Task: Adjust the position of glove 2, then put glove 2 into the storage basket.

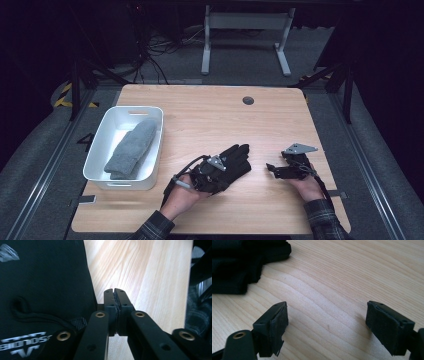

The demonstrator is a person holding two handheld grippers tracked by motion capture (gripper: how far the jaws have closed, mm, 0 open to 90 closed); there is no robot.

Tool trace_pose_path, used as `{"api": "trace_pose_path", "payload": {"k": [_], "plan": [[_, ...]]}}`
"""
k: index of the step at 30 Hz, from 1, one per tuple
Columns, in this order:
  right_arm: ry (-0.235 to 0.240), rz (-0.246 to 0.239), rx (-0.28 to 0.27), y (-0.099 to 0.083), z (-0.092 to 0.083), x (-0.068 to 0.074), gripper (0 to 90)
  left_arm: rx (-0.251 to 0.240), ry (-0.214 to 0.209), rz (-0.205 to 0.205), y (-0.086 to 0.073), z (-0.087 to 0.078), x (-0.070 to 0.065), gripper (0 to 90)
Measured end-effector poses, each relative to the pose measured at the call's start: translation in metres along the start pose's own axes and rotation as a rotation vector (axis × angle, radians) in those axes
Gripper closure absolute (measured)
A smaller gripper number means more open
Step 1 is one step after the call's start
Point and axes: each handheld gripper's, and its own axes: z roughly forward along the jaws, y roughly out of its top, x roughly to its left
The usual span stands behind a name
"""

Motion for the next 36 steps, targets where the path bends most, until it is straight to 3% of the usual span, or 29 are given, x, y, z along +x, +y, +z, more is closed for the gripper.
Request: {"api": "trace_pose_path", "payload": {"k": [4,7,10,16,18,24,36], "plan": [[0.0,-0.001,0.002,0.0,0.0,0.0,17.8,-0.035,0.02,-0.003,0.003,-0.012,0.006,78.7],[0.0,0.0,0.003,0.0,0.0,0.0,17.1,-0.074,0.055,-0.012,0.005,-0.018,0.015,65.4],[0.0,0.0,0.003,0.001,0.001,0.0,16.4,-0.079,0.072,-0.022,0.009,-0.022,0.027,51.8],[-0.001,-0.001,0.003,0.001,0.002,0.001,16.0,-0.085,0.098,-0.041,0.016,-0.016,0.049,29.1],[0.0,0.0,0.002,0.001,0.002,0.001,16.0,-0.087,0.088,-0.041,0.018,-0.013,0.055,22.5],[0.0,0.0,0.002,0.001,0.002,0.001,16.0,-0.086,0.098,-0.05,0.022,0.0,0.064,15.1],[-0.001,0.0,0.003,0.001,0.002,0.001,16.0,0.02,0.166,-0.019,0.022,0.027,0.06,12.6]]}}
